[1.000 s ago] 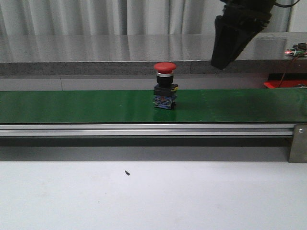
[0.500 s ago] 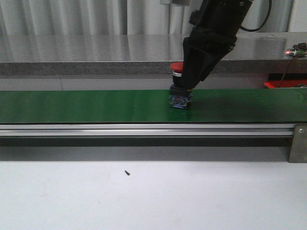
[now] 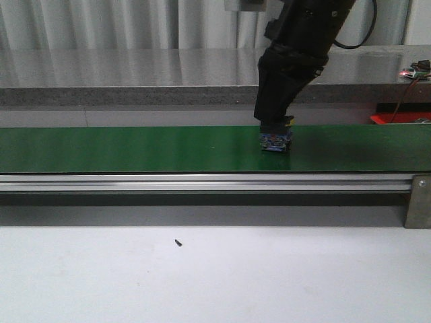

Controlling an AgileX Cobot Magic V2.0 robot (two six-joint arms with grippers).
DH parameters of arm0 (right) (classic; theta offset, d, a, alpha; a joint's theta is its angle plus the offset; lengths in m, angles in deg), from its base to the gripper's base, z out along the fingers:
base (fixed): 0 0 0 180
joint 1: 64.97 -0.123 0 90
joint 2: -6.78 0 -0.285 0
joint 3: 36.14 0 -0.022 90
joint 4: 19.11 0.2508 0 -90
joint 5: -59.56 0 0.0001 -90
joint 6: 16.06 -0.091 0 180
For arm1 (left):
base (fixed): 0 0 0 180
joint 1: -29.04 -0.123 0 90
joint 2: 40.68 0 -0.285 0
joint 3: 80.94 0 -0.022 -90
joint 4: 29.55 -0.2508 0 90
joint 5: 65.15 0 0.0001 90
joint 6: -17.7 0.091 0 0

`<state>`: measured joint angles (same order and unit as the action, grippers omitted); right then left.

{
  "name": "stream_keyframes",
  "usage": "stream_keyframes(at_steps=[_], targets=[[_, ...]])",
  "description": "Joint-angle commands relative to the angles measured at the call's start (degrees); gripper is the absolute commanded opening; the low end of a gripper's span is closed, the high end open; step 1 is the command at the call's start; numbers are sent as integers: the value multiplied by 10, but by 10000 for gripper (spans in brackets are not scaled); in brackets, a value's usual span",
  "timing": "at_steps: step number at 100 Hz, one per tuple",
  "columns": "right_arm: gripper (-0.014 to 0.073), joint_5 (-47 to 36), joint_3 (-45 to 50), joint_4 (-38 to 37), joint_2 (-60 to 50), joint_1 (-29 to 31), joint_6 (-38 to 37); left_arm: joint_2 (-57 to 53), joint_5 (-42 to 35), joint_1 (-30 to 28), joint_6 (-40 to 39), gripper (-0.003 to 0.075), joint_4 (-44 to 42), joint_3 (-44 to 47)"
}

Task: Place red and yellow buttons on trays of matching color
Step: 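Carry the red button with the right gripper over the red tray, then lower the red button into the red tray and open the right gripper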

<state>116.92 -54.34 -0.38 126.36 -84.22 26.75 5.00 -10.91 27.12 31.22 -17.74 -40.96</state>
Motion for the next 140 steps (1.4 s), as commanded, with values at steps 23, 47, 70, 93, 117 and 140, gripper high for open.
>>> stream_keyframes(at_steps=[23, 47, 70, 93, 117, 140], targets=[[144, -11, -17, 14, -71, 54, -5, 0, -27, 4, 0, -20, 10, -15], [144, -28, -18, 16, -106, 158, -7, 0, -27, 4, 0, -20, 10, -15], [144, -56, -18, 18, -110, 270, -54, 0, -27, 4, 0, -20, 10, -15], [143, -94, -17, 25, -109, 364, -110, 0, -27, 4, 0, -20, 10, -15], [143, -104, -17, 26, -88, 422, -117, 0, -27, 4, 0, -20, 10, -15], [143, -118, -16, 27, -35, 435, -131, 0, -27, 4, 0, -20, 10, -15]])
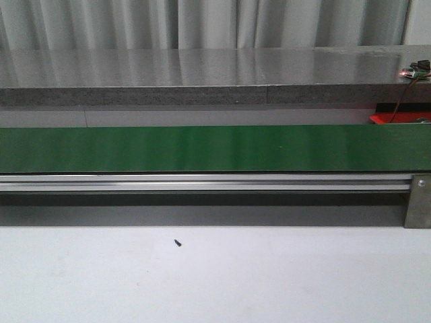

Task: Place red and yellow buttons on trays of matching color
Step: 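Lower the red button into the red tray and open the right gripper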

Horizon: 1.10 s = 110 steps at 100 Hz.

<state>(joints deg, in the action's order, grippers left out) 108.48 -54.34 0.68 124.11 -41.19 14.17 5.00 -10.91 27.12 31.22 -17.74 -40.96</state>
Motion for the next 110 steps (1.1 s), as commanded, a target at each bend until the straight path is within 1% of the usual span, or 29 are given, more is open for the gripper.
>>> stream_keyframes(at_steps=[1, 14, 42, 68, 73, 78, 90, 95, 100, 110], targets=[[143, -33, -16, 16, -10, 4, -7, 0, -27, 4, 0, -20, 10, -15], [143, -39, -16, 18, 20, 6, -19, 0, -27, 4, 0, -20, 10, -15], [143, -44, -16, 27, 80, 7, -19, 0, -27, 4, 0, -20, 10, -15], [146, -56, -16, 30, 93, 7, -19, 0, -27, 4, 0, -20, 10, -15], [160, -59, -16, 30, 92, 7, -19, 0, -27, 4, 0, -20, 10, -15], [191, -57, -16, 30, 92, 7, -19, 0, -27, 4, 0, -20, 10, -15], [315, -54, -16, 30, 92, 7, -19, 0, -27, 4, 0, -20, 10, -15], [351, -54, -16, 30, 91, 7, -19, 0, -27, 4, 0, -20, 10, -15], [365, -54, -16, 30, 90, 7, -19, 0, -27, 4, 0, -20, 10, -15], [363, -51, -16, 30, 85, 7, -19, 0, -27, 4, 0, -20, 10, -15]])
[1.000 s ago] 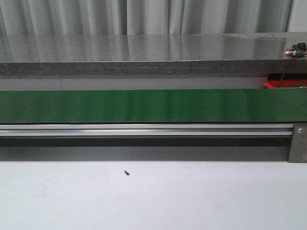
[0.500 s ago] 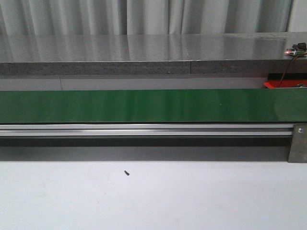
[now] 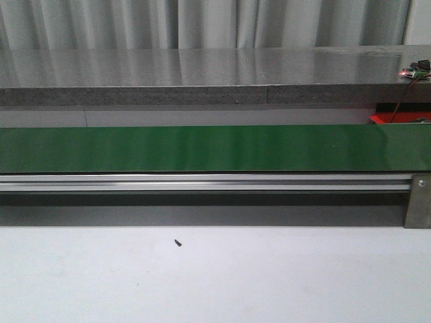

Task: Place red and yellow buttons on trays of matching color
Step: 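Lower the red button into the red tray and open the right gripper, then raise the right gripper back above the conveyor end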

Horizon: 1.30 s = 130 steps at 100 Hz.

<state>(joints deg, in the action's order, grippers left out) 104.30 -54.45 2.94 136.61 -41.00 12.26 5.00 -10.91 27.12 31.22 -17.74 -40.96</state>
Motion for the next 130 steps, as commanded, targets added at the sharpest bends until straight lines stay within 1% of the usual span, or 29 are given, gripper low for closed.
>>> stream_keyframes(at_steps=[1, 73, 87, 98, 103, 112, 117, 122, 126, 130], targets=[[363, -10, -15, 8, -40, 5, 0, 0, -27, 4, 0, -20, 10, -15], [363, 1, -16, -2, -115, 5, 0, 0, -27, 4, 0, -20, 10, -15], [363, 30, -16, 2, -134, 5, 0, 0, -27, 4, 0, -20, 10, -15], [349, 65, -16, 26, -154, 4, 0, 0, -27, 4, 0, -20, 10, -15], [315, 84, -16, 38, -164, 2, 0, 0, -27, 4, 0, -20, 10, -15], [204, 111, -15, 43, -181, -5, 0, 0, -27, 4, 0, -20, 10, -15], [118, 122, -15, 42, -191, -9, 0, 0, -27, 4, 0, -20, 10, -15], [0, 134, -15, 44, -199, -15, 0, 0, -27, 4, 0, -20, 10, -15], [-76, 144, -15, 46, -208, -21, 0, 0, -27, 4, 0, -20, 10, -15], [-56, 149, -14, 47, -217, -28, 0, 0, -27, 4, 0, -20, 10, -15]])
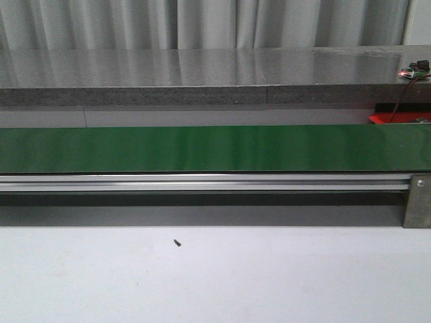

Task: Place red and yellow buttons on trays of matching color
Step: 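Raise the right gripper back above the conveyor end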

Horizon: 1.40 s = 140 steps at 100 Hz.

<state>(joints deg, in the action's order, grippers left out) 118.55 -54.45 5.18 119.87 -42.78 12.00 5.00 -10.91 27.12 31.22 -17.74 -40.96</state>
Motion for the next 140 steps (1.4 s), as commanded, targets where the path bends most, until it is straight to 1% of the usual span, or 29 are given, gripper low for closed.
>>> stream_keyframes(at_steps=[1, 13, 29, 41, 52, 88, 102, 108, 112, 117, 118, 119, 127, 134, 140], targets=[[-55, 6, -14, 24, -52, -11, 3, 0, -27, 4, 0, -20, 10, -15], [-59, 5, -9, 24, -81, -35, 3, 0, -27, 4, 0, -20, 10, -15], [-59, -36, 38, 17, -136, -67, -24, 0, -27, 4, 0, -20, 10, -15], [-59, -86, 102, 0, -188, -90, -39, 0, -27, 4, 0, -20, 10, -15], [-59, -149, 167, -17, -245, -105, -49, 0, -27, 4, 0, -20, 10, -15], [-59, -324, 378, -33, -412, -108, -52, 0, -27, 4, 0, -20, 10, -15], [-59, -360, 445, -42, -461, -113, -75, 0, -27, 4, 0, -20, 10, -15], [-59, -366, 467, -74, -478, -123, -100, 0, -27, 4, 0, -20, 10, -15], [-59, -371, 482, -107, -488, -132, -130, 0, -27, 4, 0, -20, 10, -15], [-59, -382, 501, -155, -501, -146, -183, 0, -27, 4, 0, -20, 10, -15], [-59, -382, 501, -155, -502, -146, -190, 0, -27, 4, 0, -20, 10, -15], [-59, -387, 508, -173, -506, -150, -205, 0, -27, 4, 0, -20, 10, -15], [-59, -401, 528, -231, -524, -167, -281, 0, -27, 4, 0, -20, 10, -15], [-59, -406, 543, -269, -536, -180, -313, 0, -27, 4, 0, -20, 10, -15], [-59, -406, 557, -279, -545, -190, -312, 0, -27, 4, 0, -20, 10, -15]])
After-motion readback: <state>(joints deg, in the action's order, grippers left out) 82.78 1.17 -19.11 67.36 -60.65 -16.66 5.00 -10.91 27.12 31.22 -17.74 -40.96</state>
